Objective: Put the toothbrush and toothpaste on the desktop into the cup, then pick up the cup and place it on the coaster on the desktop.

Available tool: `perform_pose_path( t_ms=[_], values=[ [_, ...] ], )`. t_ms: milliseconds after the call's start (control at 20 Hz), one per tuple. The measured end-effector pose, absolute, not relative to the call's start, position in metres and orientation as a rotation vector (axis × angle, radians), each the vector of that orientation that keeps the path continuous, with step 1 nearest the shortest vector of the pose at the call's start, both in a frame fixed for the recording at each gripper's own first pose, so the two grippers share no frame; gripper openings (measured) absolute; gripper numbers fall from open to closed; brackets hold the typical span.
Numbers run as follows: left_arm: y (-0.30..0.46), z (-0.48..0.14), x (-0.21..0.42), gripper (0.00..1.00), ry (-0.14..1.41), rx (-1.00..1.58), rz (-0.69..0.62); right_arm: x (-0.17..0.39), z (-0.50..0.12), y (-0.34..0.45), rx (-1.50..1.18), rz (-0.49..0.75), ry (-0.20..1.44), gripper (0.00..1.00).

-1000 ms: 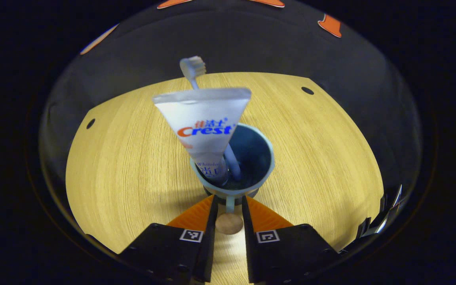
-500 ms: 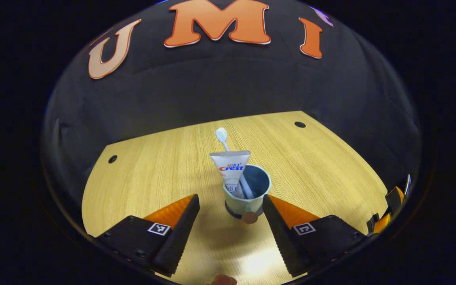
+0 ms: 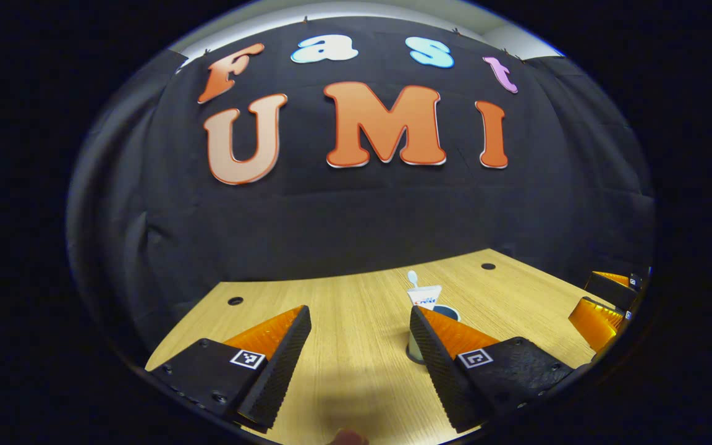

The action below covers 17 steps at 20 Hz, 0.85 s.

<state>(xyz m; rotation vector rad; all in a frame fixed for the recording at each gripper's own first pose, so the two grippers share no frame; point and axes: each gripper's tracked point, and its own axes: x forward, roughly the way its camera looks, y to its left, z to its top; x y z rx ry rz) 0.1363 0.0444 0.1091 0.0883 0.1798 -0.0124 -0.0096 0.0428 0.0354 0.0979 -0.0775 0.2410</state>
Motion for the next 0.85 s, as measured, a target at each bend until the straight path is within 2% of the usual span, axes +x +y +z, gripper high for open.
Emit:
perform_pose_path(
  t_ms=[300, 400, 450, 600, 850],
  values=[
    [0.039, 0.108, 0.117, 0.96, -0.032, 0.094, 0.036, -0.009, 0.054, 0.074, 0.06, 0.257, -0.143, 0.87],
    [0.043, 0.11, 0.113, 1.0, -0.059, 0.094, 0.033, -0.007, 0.057, 0.078, 0.057, 0.247, -0.161, 0.87],
    [0.044, 0.111, 0.113, 0.96, -0.07, 0.096, 0.039, -0.006, 0.057, 0.08, 0.052, 0.241, -0.163, 0.87],
    [0.042, 0.109, 0.108, 0.96, -0.116, 0.1, 0.085, -0.002, 0.06, 0.085, 0.038, 0.236, -0.175, 0.86],
    [0.045, 0.102, 0.107, 0.96, -0.133, 0.057, 0.077, 0.01, 0.059, 0.089, 0.029, 0.226, -0.185, 0.86]
  ],
)
